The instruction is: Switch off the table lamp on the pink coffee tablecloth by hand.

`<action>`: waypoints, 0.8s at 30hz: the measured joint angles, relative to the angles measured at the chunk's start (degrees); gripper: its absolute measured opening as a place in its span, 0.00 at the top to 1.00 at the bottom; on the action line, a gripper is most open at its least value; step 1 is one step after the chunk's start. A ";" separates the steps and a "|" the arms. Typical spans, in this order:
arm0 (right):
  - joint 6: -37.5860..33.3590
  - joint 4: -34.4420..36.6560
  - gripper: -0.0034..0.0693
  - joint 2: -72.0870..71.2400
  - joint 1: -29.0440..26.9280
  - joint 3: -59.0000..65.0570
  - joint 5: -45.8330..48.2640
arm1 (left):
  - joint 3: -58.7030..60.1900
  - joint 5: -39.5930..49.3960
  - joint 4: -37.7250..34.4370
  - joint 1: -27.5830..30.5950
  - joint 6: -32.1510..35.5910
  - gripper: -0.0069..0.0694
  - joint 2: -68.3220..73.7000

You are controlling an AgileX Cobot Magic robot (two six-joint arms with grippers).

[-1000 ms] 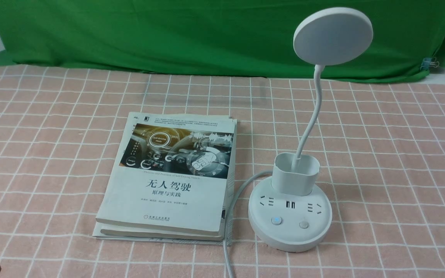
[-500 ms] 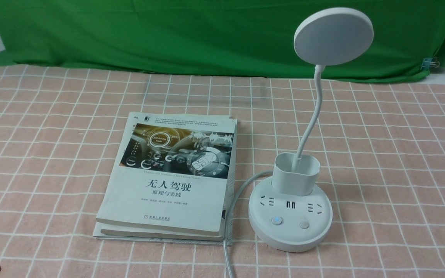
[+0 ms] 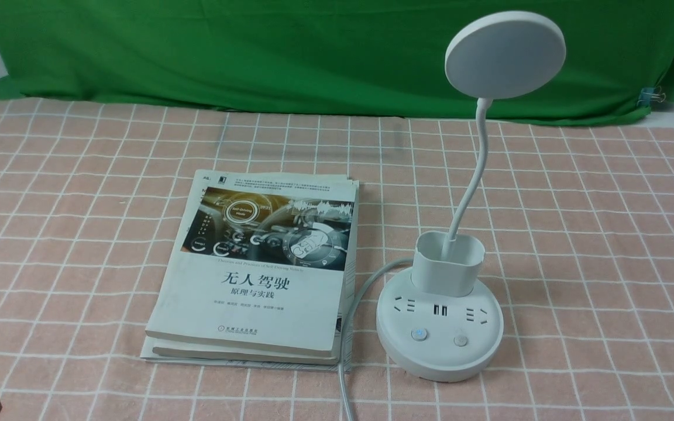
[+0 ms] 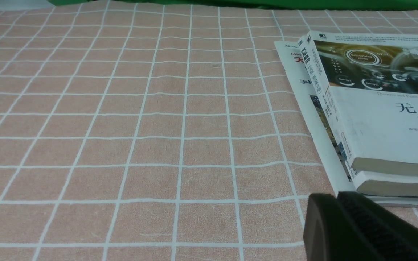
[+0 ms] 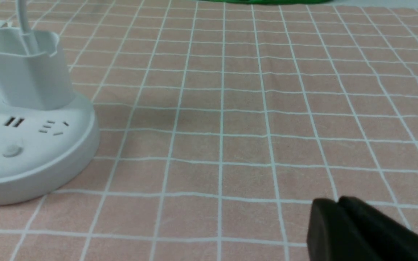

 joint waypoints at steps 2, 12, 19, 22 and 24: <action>0.13 0.00 0.82 0.00 0.00 0.00 0.00 | 0.00 0.00 0.00 0.00 0.00 0.90 0.00; 0.11 0.00 0.79 0.00 0.00 0.00 0.00 | 0.00 0.00 0.00 0.00 0.00 0.90 0.00; 0.11 0.00 0.77 0.00 0.00 0.00 0.00 | 0.00 0.00 0.00 0.00 0.00 0.90 0.00; 0.11 0.00 0.76 0.00 0.00 0.00 0.00 | 0.00 0.00 0.00 0.00 0.00 0.90 0.00; 0.11 0.00 0.75 0.00 0.00 0.00 0.00 | 0.00 0.00 0.00 0.00 0.00 0.90 0.00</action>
